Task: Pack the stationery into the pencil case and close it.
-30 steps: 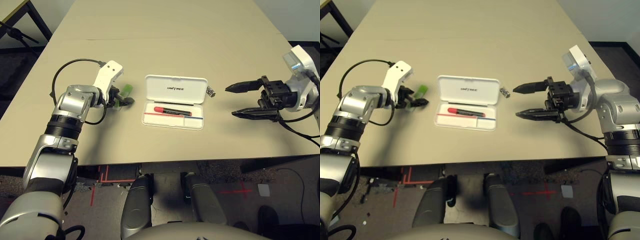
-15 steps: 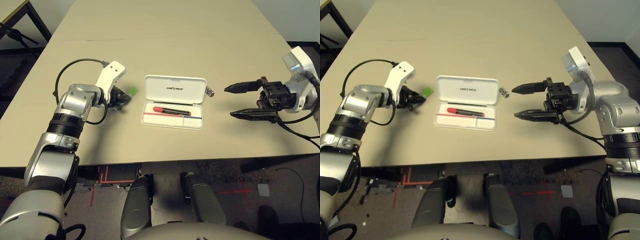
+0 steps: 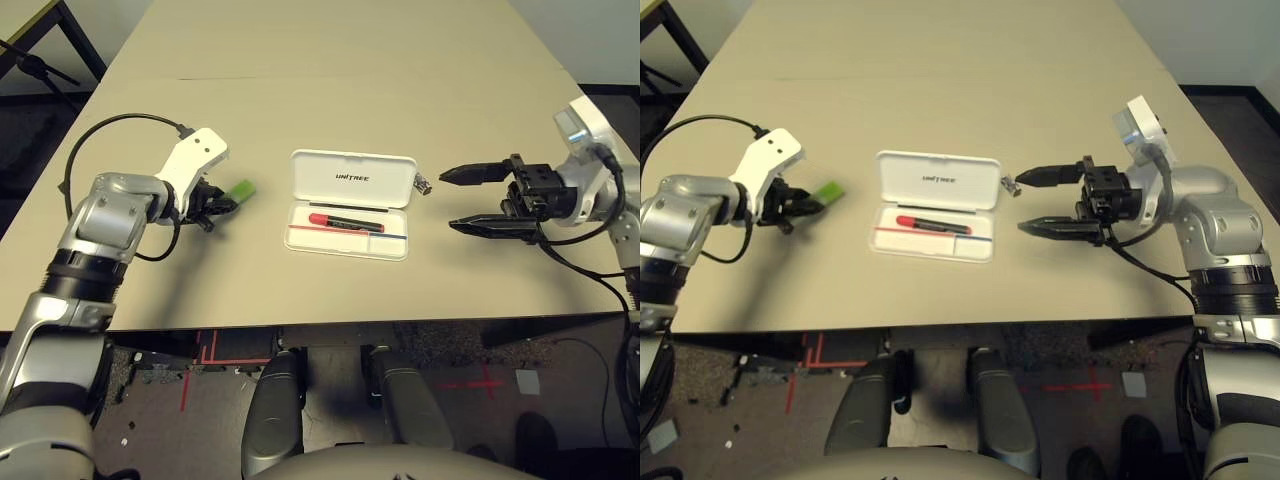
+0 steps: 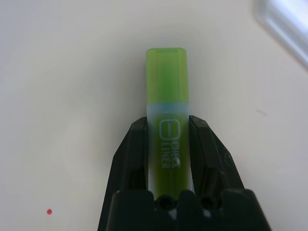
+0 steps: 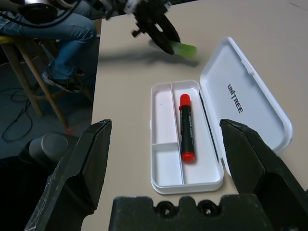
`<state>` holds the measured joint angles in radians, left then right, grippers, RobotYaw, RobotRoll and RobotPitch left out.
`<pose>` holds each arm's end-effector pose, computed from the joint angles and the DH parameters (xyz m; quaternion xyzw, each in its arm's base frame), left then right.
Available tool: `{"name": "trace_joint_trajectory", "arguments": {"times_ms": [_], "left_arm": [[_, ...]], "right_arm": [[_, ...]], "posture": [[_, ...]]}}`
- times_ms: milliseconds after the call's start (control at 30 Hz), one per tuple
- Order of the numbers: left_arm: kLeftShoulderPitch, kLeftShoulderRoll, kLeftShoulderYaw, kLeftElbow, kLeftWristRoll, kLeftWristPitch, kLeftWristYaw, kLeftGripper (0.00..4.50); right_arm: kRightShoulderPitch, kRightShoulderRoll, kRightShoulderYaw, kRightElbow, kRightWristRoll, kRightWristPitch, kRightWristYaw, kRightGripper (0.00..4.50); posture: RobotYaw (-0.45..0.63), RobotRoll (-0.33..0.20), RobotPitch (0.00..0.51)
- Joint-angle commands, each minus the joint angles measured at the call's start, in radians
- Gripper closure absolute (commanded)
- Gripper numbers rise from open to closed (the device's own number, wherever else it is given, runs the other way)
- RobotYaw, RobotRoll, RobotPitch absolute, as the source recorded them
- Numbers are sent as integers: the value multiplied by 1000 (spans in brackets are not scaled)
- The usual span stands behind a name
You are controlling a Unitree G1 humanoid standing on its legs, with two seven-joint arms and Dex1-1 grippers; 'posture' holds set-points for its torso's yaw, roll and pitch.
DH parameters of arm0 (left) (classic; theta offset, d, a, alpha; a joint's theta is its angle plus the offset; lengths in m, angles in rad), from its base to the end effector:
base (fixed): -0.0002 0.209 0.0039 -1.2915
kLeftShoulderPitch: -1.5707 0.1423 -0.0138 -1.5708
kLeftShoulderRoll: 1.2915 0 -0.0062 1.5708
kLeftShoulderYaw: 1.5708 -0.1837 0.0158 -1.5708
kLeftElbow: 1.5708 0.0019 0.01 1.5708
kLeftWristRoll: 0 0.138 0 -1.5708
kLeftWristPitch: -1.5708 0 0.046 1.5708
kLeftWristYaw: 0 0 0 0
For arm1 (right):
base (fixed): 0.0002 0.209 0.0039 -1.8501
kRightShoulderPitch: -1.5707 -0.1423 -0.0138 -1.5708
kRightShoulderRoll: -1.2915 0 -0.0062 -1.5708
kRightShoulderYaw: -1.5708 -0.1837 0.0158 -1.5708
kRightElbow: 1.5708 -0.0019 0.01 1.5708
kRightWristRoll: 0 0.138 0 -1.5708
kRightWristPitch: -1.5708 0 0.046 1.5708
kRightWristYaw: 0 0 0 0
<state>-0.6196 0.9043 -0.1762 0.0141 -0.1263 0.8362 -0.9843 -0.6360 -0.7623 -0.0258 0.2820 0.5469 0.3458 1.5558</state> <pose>0.2770 0.2637 0.2101 0.2638 0.2855 -0.3226 0.8631 0.2934 -0.2782 0.2023 -0.0762 0.0251 0.6626 0.7446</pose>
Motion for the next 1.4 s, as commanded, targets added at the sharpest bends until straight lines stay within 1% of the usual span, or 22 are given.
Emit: {"name": "trace_joint_trajectory", "arguments": {"times_ms": [33,100,200,300,433,600,700,800,1033,1400], "left_arm": [[28,45,15,-126,-54,30,-65,3415],[32,59,15,-182,-74,22,-89,3415],[23,52,2,-228,-93,-3,-110,3415],[-18,-6,-45,-271,-112,9,-115,3415],[-55,-61,-109,-281,-105,-16,-132,3415],[-104,-141,-214,-213,-58,-145,-167,3415],[-132,-184,-249,-107,-32,-246,-198,3415],[-143,-208,-276,-19,1,-327,-225,3415],[-145,-260,-288,42,35,-386,-251,3415],[-131,-292,-283,91,65,-492,-270,3415]], "right_arm": [[-9,9,5,16,-13,-18,18,0],[-8,11,3,20,-14,-22,21,0],[-5,11,2,18,-14,-22,19,0],[0,7,-5,15,-11,-21,16,0],[11,1,-15,-1,-6,-17,6,0],[46,-13,-37,-46,8,0,-18,0],[66,-20,-52,-69,14,10,-32,0],[82,-21,-60,-92,20,18,-43,0],[96,-21,-71,-117,28,34,-67,0],[97,-8,-66,-123,29,41,-85,0]], "posture": [[63,0,181],[63,0,181],[53,0,179],[42,0,177],[12,0,174],[-26,0,173],[-42,0,173],[-52,0,174],[-61,0,179],[-55,0,184]]}}
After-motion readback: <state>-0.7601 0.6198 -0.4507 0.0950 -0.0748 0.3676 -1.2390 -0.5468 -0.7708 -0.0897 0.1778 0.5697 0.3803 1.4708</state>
